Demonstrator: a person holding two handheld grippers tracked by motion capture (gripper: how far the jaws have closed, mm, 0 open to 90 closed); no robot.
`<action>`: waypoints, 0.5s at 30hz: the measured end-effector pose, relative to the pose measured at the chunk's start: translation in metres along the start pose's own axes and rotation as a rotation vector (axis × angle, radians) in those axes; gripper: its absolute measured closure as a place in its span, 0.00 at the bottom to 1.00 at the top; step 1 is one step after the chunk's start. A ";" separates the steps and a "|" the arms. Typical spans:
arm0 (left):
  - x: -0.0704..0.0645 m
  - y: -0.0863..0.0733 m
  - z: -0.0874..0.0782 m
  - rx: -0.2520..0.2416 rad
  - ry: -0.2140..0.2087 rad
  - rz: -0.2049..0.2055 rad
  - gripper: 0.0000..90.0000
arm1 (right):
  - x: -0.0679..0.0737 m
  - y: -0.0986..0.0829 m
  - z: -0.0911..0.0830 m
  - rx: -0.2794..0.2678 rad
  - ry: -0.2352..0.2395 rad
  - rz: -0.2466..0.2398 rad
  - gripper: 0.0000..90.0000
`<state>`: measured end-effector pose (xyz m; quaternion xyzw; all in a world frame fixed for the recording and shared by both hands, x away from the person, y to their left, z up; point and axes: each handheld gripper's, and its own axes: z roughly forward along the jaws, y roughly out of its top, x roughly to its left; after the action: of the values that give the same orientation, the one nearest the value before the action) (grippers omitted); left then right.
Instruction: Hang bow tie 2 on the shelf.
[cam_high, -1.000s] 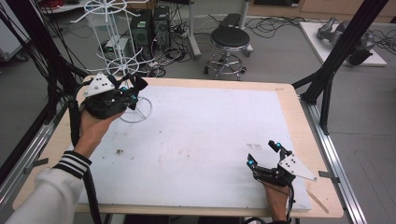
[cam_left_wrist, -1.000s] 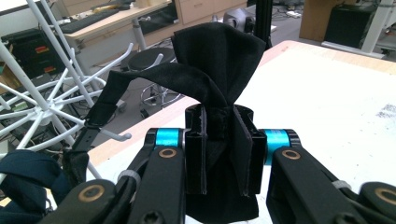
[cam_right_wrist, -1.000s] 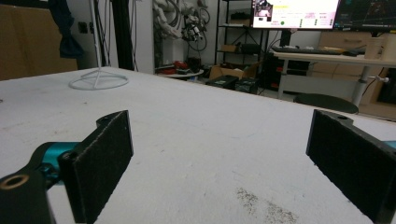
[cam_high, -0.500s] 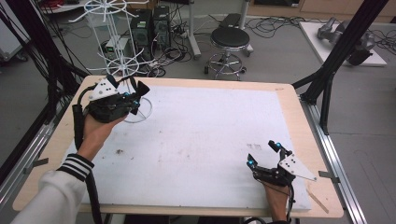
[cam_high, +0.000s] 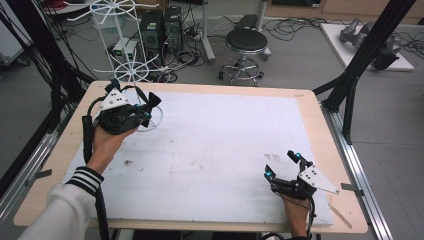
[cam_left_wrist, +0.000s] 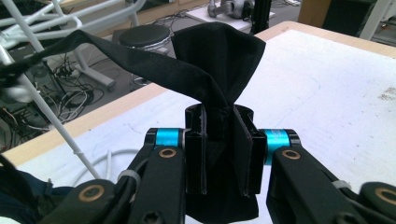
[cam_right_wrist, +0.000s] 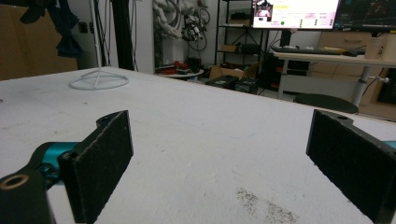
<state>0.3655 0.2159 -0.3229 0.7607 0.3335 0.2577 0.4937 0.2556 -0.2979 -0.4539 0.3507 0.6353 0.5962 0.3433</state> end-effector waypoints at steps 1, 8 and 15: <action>0.000 -0.001 0.001 0.001 0.000 -0.001 0.84 | 0.000 0.000 0.000 0.001 -0.001 -0.001 0.07; 0.004 -0.005 0.001 -0.007 0.000 -0.023 0.84 | 0.000 0.000 0.000 0.002 -0.001 -0.003 0.07; 0.007 -0.010 0.000 -0.006 -0.010 -0.030 0.81 | 0.000 0.000 0.000 0.002 -0.001 -0.003 0.07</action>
<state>0.3676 0.2240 -0.3313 0.7554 0.3418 0.2474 0.5013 0.2555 -0.2979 -0.4539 0.3505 0.6363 0.5949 0.3442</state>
